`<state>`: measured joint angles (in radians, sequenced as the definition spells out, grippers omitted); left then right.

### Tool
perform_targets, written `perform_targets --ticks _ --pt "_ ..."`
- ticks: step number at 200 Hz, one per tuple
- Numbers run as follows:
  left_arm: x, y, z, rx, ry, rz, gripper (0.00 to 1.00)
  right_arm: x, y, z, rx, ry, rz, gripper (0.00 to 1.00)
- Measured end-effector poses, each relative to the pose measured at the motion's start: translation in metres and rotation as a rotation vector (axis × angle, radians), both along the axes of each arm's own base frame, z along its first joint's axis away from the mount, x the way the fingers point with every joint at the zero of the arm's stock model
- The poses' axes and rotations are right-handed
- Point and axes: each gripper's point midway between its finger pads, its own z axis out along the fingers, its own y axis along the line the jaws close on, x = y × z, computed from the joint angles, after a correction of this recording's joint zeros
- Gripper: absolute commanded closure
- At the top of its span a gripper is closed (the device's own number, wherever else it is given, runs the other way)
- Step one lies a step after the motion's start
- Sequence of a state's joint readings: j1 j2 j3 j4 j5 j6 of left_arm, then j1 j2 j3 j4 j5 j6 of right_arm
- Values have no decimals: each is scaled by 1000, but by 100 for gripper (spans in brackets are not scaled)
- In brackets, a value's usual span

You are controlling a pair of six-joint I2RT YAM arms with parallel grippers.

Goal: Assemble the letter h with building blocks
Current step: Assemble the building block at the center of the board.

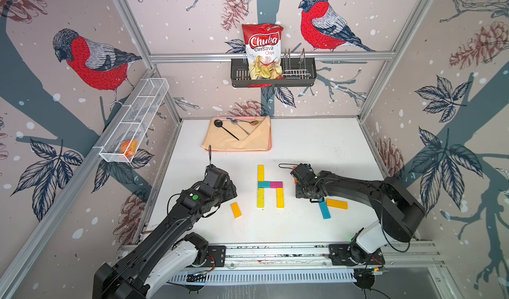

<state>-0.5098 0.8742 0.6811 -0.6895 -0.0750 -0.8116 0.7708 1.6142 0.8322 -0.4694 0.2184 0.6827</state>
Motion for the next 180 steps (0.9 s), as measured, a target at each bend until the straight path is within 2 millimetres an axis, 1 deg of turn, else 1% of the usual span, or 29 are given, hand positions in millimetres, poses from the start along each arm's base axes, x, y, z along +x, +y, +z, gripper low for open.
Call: perform_targets --ticks 38,63,91,139,180 --pt "1 0 3 -4 -9 1 29 11 8 -2 7 21 14 49" --pt "1 1 4 -4 -11 3 29 14 11 -1 0 23 33 49" --pt "1 1 3 -1 -8 4 29 14 9 -3 1 35 26 49" --pt "1 1 2 0 -5 5 29 16 10 -3 -6 46 36 49" --pt "1 1 3 0 -6 5 29 22 14 -3 -7 42 49 49"
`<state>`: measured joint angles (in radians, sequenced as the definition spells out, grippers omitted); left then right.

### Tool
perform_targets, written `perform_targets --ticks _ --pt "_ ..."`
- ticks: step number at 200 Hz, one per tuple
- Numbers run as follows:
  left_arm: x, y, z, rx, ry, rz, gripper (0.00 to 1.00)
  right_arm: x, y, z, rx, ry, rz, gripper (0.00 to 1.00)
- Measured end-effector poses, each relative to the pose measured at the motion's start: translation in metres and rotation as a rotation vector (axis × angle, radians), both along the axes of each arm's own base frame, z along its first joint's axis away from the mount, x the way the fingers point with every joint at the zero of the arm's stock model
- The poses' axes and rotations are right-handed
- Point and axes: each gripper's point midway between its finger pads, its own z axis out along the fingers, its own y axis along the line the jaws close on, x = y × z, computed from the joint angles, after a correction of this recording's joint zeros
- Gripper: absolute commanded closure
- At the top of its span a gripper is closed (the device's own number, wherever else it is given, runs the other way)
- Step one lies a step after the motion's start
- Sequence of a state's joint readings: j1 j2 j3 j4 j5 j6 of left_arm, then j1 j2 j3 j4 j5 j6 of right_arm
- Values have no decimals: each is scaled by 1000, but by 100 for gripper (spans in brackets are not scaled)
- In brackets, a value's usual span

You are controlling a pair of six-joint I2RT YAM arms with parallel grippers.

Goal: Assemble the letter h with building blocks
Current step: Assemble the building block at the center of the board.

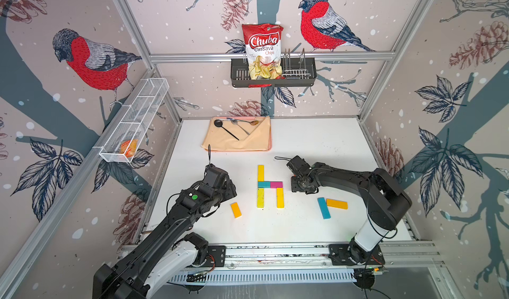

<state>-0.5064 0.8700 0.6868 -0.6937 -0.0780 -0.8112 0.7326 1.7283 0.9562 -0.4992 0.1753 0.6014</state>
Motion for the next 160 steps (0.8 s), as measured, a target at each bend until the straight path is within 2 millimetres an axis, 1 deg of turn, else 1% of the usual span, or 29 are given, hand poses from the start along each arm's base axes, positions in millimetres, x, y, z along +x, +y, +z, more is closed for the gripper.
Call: perform_targets --ticks 12,19,34,49,73,88,113,135,141,160 --pt "0 0 0 0 0 0 29 0 0 0 0 0 0 49" --pt "0 0 0 0 0 0 30 0 0 0 0 0 0 46" --pt "0 0 0 0 0 0 29 0 0 0 0 0 0 33" --pt "0 0 0 0 1 0 29 1 0 0 0 -3 -2 26" --pt "0 0 -1 1 2 0 29 6 4 1 19 -29 -3 26" --pt "0 0 -1 1 2 0 30 8 4 2 21 -36 -5 30" --pt "0 0 -1 1 3 0 30 9 4 2 25 -42 -8 31" --pt "0 0 0 0 2 -1 30 10 4 2 25 -45 -9 35" --pt "0 0 0 0 2 -1 30 11 4 2 25 -45 -10 34" --pt "0 0 0 0 2 -1 30 13 5 2 23 -44 -12 24"
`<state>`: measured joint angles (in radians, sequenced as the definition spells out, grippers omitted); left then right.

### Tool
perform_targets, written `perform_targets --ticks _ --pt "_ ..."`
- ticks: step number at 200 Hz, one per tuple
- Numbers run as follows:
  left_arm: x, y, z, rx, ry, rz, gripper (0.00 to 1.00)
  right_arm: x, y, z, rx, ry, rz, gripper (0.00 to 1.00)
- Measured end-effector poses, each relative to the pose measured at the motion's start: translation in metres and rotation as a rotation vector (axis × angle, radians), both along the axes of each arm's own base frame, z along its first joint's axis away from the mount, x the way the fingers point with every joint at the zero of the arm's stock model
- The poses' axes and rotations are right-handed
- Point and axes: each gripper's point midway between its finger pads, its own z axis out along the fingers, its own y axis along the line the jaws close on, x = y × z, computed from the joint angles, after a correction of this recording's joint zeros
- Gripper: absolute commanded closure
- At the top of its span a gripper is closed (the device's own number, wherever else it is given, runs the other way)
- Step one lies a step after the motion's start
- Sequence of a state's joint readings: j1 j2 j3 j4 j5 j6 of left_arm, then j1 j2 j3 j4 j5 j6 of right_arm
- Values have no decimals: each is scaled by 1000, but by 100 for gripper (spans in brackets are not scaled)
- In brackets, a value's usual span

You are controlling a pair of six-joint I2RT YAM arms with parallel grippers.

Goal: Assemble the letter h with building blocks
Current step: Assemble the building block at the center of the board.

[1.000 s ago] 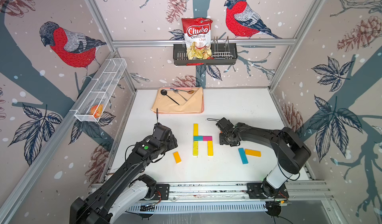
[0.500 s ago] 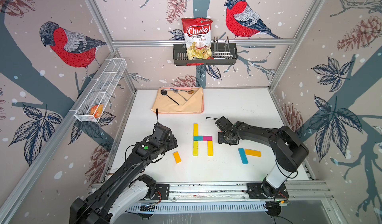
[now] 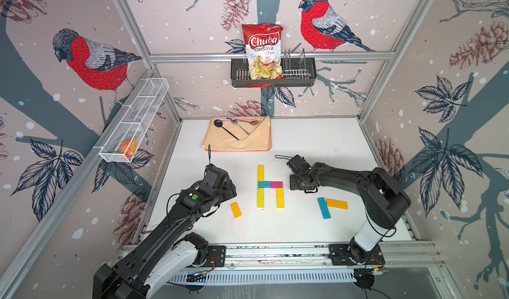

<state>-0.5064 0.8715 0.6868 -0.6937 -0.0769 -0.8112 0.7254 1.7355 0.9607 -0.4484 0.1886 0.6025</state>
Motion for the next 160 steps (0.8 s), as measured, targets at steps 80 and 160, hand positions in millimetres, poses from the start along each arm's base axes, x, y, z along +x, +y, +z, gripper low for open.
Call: perform_targets --ticks 80,160 --pt "0 0 0 -1 1 0 30 13 7 5 -31 1 1 24" --pt "0 0 0 -1 2 -1 30 19 19 2 -44 8 30 44"
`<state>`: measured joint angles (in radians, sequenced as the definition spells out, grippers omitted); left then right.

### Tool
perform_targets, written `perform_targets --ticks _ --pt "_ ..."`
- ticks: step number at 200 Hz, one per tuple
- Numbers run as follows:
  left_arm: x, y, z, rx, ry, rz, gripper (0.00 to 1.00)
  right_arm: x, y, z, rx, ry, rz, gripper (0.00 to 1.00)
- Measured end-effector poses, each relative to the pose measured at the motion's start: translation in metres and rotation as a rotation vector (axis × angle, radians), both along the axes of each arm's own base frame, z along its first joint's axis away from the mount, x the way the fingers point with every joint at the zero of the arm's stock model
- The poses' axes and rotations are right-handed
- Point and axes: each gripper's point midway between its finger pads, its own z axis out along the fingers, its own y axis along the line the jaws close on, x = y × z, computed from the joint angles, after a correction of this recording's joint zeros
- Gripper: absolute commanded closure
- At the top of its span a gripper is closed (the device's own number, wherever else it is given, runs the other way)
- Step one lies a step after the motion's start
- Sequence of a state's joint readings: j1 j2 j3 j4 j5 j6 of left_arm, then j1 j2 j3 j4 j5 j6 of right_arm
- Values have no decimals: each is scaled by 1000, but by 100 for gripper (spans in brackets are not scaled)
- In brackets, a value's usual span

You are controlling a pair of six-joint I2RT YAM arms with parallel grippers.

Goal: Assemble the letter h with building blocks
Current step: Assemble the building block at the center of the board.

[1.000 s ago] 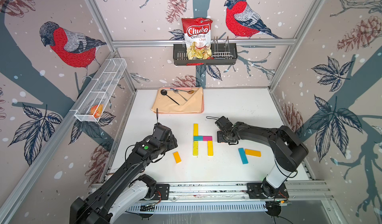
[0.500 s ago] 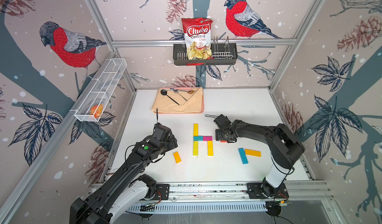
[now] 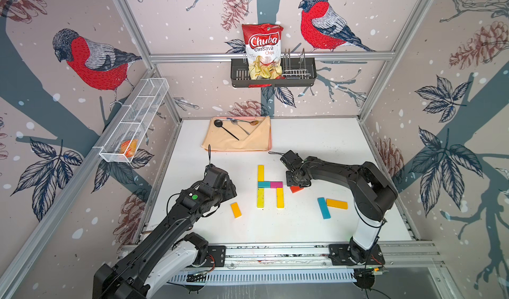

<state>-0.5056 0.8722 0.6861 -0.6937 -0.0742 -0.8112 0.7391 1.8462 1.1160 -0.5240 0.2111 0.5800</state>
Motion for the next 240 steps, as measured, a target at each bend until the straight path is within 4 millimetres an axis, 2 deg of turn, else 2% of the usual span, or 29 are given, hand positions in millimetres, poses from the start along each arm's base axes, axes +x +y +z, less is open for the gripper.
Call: perform_targets --ticks 23,39,63,80,104,138,166,192,223,240 --pt "0 0 0 1 2 0 30 0 -1 0 0 1 -6 40" --pt "0 0 -1 2 3 0 30 1 -4 1 5 -2 -31 24" --pt "0 -1 -1 0 5 -2 30 -1 -11 5 -6 -17 -39 8" --pt "0 -1 0 -1 5 -2 30 -18 -15 10 -24 3 -15 0" --pt "1 -1 0 0 5 -2 30 -29 -11 21 10 -8 15 0" --pt "1 -2 0 1 8 -3 30 -44 -18 7 6 35 53 0" --pt "2 -2 1 -2 4 -3 30 -47 -19 4 1 35 80 2" --pt "2 -2 1 -2 2 -3 30 -45 -17 4 7 28 98 11" --pt "2 -2 0 -1 9 -4 30 -37 -12 1 41 25 107 38" --pt "1 -3 1 -8 10 -8 30 -34 -11 1 45 19 110 48"
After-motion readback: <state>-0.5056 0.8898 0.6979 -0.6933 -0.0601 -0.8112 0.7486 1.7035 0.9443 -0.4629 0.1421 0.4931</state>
